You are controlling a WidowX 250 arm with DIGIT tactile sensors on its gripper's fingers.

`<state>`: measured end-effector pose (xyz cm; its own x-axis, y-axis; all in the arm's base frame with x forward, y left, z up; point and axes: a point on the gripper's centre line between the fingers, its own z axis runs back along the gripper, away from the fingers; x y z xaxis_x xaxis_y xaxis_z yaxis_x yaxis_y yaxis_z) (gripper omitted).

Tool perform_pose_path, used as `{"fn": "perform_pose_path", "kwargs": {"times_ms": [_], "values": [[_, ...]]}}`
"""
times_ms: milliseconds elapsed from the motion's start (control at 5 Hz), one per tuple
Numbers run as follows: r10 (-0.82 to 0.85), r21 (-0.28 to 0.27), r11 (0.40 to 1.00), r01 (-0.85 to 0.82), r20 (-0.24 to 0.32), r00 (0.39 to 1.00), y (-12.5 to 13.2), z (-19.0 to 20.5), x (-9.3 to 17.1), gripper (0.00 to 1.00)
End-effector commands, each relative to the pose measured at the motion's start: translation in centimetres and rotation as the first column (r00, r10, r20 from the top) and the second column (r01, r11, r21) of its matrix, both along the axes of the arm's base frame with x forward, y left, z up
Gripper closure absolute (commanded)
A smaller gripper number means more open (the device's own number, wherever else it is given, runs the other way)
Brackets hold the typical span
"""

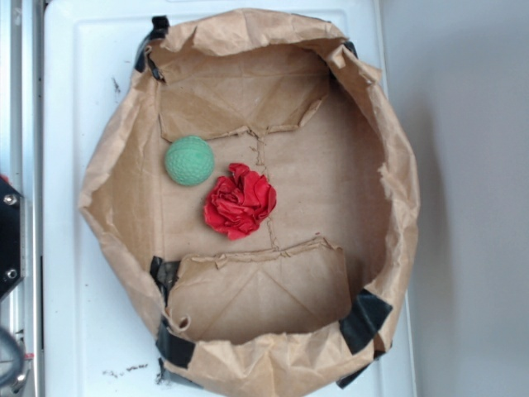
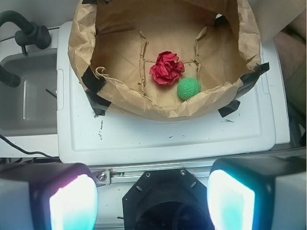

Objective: Grab the green ball.

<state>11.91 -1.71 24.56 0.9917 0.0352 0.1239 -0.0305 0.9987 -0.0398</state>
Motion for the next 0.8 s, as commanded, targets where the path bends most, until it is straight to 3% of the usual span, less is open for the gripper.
{"fn": "perform_pose_path", "kwargs": {"times_ms": [0, 400, 600], "values": [[0.000, 0.000, 1.000, 0.000, 0.000, 1.000, 0.0, 0.0, 0.0, 0.00], [-0.017, 0.052, 0.999, 0.016, 0.018, 1.000, 0.9, -0.3, 5.7, 0.00], [-0.136, 0.068, 0.989, 0.134, 0.028, 0.990, 1.4, -1.4, 8.1, 0.00]]}}
